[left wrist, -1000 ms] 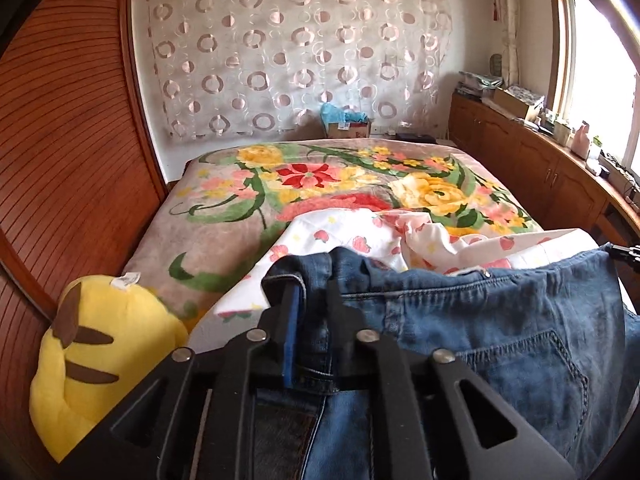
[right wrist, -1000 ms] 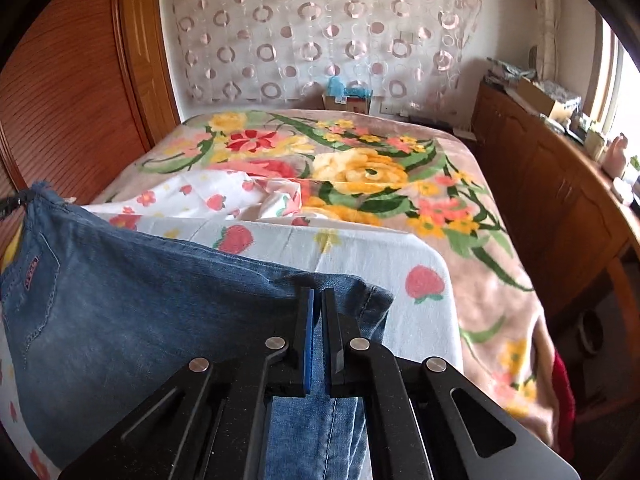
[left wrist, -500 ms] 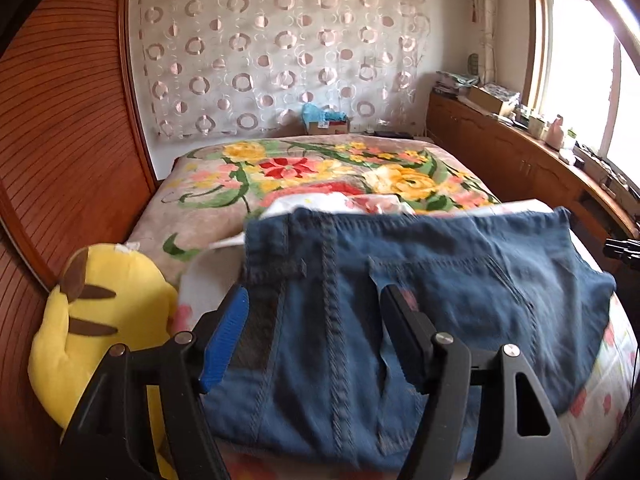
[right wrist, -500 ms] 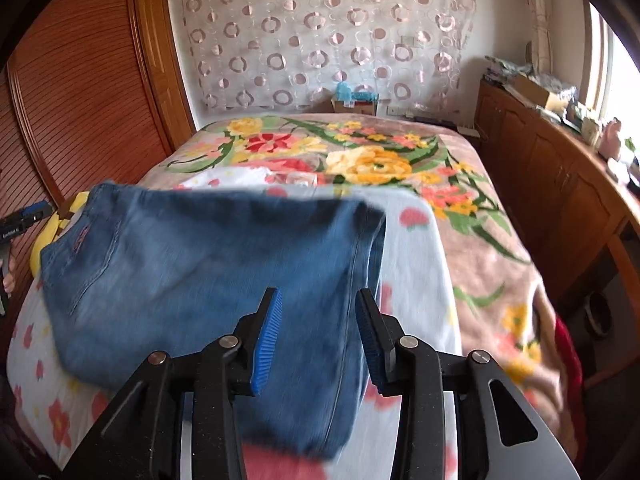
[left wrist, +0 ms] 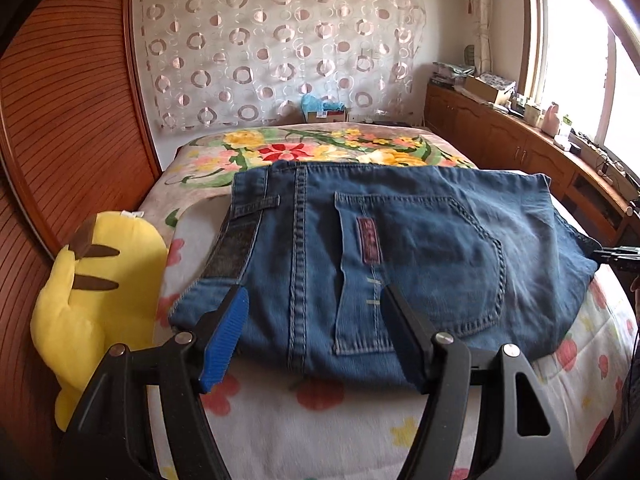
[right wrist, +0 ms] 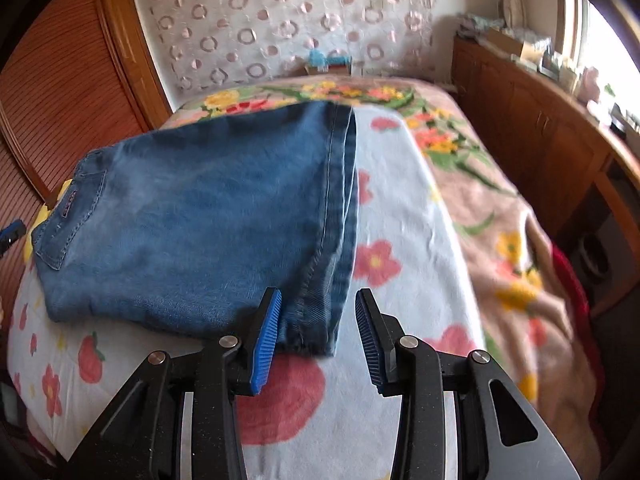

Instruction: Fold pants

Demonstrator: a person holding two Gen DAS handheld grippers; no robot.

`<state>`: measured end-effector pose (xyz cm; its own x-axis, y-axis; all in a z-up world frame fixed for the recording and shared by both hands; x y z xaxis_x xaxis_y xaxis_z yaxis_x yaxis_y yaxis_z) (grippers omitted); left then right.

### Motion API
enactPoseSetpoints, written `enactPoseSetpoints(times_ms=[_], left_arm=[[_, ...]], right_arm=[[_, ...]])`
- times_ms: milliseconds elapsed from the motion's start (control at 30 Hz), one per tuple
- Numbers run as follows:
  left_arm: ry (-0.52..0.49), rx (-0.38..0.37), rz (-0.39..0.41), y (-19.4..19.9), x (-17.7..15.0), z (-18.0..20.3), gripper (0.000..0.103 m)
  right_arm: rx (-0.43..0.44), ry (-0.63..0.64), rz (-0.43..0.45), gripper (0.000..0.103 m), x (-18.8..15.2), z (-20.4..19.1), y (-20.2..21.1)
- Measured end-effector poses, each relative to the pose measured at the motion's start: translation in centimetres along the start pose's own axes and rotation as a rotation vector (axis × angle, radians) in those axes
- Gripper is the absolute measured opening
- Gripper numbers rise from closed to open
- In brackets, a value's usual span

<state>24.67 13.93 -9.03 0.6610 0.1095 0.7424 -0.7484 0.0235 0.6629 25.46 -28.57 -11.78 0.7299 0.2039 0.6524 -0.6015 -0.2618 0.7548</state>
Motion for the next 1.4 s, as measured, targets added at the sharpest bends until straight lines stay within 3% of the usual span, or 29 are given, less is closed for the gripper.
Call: enactPoseSetpoints(times_ms=[433,767,1167,1400], left_arm=[[0.087,0.075,-0.016,0.0,-2.2,-2.2,0.069],[0.172,0.161,-0.057,-2.7,-1.4,-5.7,0.069],[0.254,0.14,-0.108,-5.1,-1.2,-7.6,0.069],[0.222,0.171,-0.097,-5.3,-1.1,-7.6,0.064]], right_arm=[[-0.044,0.079,0.011,0.036,-0.1,-1.5,-0.6],[-0.049,0.108,0.023,0.035,-0.7,-1.8,-0.7],[-0.04,0.103,0.029,0.035,-0.6,-1.6,-0.7],[-0.006,0.084,0.018,0.021,-0.4,-1.7,-0.8]])
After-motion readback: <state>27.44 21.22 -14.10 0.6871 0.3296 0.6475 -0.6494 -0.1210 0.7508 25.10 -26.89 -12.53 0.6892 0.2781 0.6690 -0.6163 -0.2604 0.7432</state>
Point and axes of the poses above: each gripper's, at about its wrist camera, not at the fingertips, and y roughly against the way its jaws point, z to its right, x to its top, the point moved 3 cm from there along -y, roughly the way its jaws point, and after that the axes turned 7 degrees about y, right-handed, at the moved point
